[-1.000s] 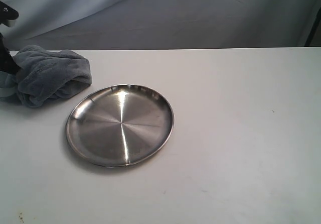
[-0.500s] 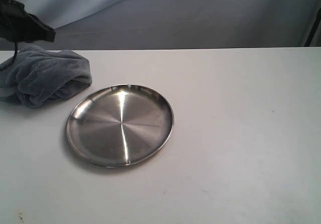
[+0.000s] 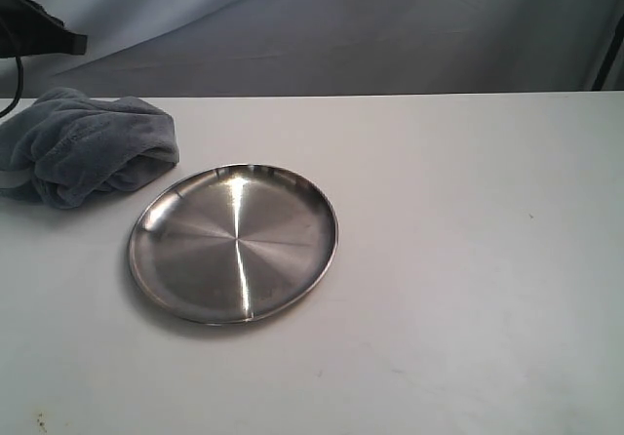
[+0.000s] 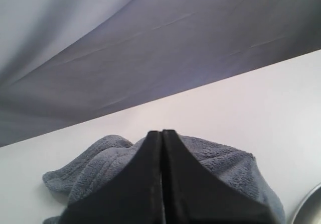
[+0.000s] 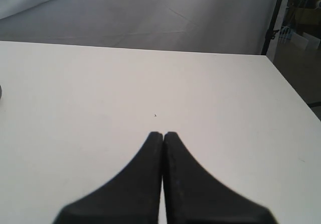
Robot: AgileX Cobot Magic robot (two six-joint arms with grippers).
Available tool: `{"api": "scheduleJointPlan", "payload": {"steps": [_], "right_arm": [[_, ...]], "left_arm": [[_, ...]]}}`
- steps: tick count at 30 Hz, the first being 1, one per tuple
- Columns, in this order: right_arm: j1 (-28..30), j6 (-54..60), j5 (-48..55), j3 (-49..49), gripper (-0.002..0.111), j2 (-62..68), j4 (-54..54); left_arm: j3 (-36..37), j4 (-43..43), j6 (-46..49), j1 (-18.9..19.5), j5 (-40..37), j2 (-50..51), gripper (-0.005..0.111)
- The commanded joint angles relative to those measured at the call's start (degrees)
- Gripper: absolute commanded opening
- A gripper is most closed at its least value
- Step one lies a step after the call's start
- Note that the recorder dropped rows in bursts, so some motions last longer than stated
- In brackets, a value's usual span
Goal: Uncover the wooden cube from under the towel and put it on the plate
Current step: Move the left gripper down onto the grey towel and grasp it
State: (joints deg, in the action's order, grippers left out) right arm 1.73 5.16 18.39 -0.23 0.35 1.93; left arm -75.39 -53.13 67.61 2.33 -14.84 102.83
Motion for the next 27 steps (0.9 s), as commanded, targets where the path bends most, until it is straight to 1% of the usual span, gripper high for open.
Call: {"api": "scheduleJointPlan", "payload": {"steps": [1,5,11,15,16,17,18,19,20,21,22,23,25,27], "right_arm": [[0.0,0.43,-0.79,0.23,0.0,-0.35,0.25],[0.0,0.43,-0.79,0.23,0.0,-0.35,0.25],[0.0,0.43,-0.79,0.23,0.0,-0.35,0.25],[0.0,0.43,-0.79,0.23,0.0,-0.35,0.25],[0.0,0.43,-0.79,0.23,0.0,-0.35,0.25],[0.0,0.43,-0.79,0.23,0.0,-0.35,0.25],[0.0,0.43,-0.79,0.23,0.0,-0.35,0.25],[0.0,0.43,-0.79,0.23,0.0,-0.35,0.25],[0.0,0.43,-0.79,0.23,0.0,-0.35,0.25],[0.0,0.43,-0.79,0.23,0.0,-0.35,0.25],[0.0,0.43,-0.79,0.23,0.0,-0.35,0.25],[0.0,0.43,-0.79,0.23,0.0,-0.35,0.25],[0.0,0.43,-0.79,0.23,0.0,-0.35,0.25],[0.0,0.43,-0.79,0.23,0.0,-0.35,0.25]], "left_arm": [[0.1,1.56,0.2,0.76,2.22,-0.04,0.0],[0.1,3.21,0.2,1.04,1.05,0.68,0.001],[0.1,4.77,0.2,1.04,0.93,4.66,0.001],[0.1,9.09,0.2,1.04,0.8,6.7,0.001],[0.1,9.83,0.2,1.04,0.65,6.77,0.003],[0.1,12.05,0.2,1.04,-0.26,6.77,0.011],[0.1,13.21,0.2,1.04,-0.78,6.77,0.016],[0.1,15.54,0.2,1.04,-2.49,6.77,0.034],[0.1,16.59,0.33,1.04,-3.2,7.02,0.043],[0.1,17.96,0.33,1.04,-3.32,7.53,0.071],[0.1,17.96,0.33,1.04,-3.32,7.81,0.085],[0.1,17.79,0.16,1.04,-2.5,8.4,0.105],[0.1,17.34,-0.12,1.04,-2.35,8.94,0.104],[0.1,13.51,-0.24,1.04,-2.23,9.21,0.104]]}}
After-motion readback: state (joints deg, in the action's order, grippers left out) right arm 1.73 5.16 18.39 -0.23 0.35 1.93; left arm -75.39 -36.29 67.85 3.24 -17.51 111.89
